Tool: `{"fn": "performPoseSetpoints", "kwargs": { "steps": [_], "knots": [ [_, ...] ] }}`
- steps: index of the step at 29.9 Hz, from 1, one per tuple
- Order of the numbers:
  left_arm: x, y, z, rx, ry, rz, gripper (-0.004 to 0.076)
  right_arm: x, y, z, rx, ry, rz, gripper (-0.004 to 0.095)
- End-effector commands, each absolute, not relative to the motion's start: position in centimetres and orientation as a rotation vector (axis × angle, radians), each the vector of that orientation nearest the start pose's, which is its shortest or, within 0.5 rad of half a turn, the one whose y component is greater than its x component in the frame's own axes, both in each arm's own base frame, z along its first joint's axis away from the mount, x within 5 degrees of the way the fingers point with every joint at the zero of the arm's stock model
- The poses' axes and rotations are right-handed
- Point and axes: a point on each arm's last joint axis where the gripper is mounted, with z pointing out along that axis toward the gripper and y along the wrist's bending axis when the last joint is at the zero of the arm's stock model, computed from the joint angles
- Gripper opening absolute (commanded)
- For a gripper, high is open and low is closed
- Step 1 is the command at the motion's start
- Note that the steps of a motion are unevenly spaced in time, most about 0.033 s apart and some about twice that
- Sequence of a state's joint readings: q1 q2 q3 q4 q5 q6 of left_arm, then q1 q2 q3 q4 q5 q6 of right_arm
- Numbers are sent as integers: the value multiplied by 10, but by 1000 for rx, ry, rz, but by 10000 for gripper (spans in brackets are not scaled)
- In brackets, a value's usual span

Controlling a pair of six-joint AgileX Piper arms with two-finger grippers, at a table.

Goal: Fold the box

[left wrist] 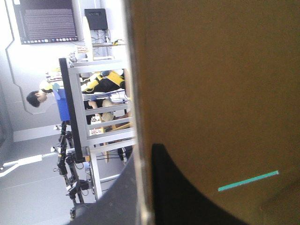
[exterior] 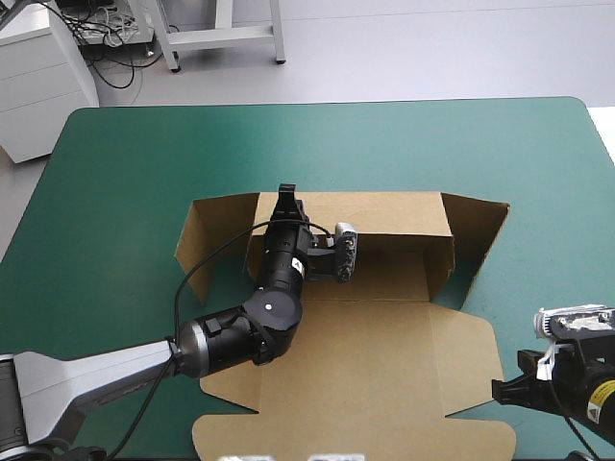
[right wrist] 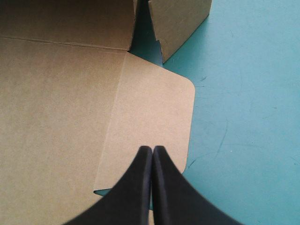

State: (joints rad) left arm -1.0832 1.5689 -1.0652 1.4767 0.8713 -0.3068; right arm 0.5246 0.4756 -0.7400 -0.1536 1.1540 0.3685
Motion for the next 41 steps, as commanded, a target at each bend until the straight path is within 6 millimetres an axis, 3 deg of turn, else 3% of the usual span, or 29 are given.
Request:
{"fn": "performPoseSetpoints", "kwargs": {
  "steps": [1,6,10,11,17,19,27,32,35,41],
  "knots": [
    [210,-250,307,1439,1284,967,-32,60,18,339,-176,2297,244,-23],
    [209,-247,301,1447,1290,987,-32,60,18,339,-178,2297,244,-7],
    [209,-247,301,1446,1287,986,-32,60,18,339,-180,2297,247,132],
    [209,-247,301,1448,1286,983,-32,60,18,339,-180,2297,247,188],
    [209,-249,300,1462,1272,961,-32,57,18,336,-172,2347,257,748],
    [209,-249,300,1463,1271,960,-32,56,18,334,-172,2374,244,842],
    [209,-249,300,1462,1272,961,-32,62,13,347,-92,2329,186,860],
    [209,-249,300,1460,1278,962,-32,76,15,382,-120,2267,114,860],
    [209,-249,300,1458,1281,964,-32,88,13,413,-106,2173,34,860],
    [209,-248,301,1451,1280,980,-32,118,19,462,-81,2101,-106,860]
  ]
}}
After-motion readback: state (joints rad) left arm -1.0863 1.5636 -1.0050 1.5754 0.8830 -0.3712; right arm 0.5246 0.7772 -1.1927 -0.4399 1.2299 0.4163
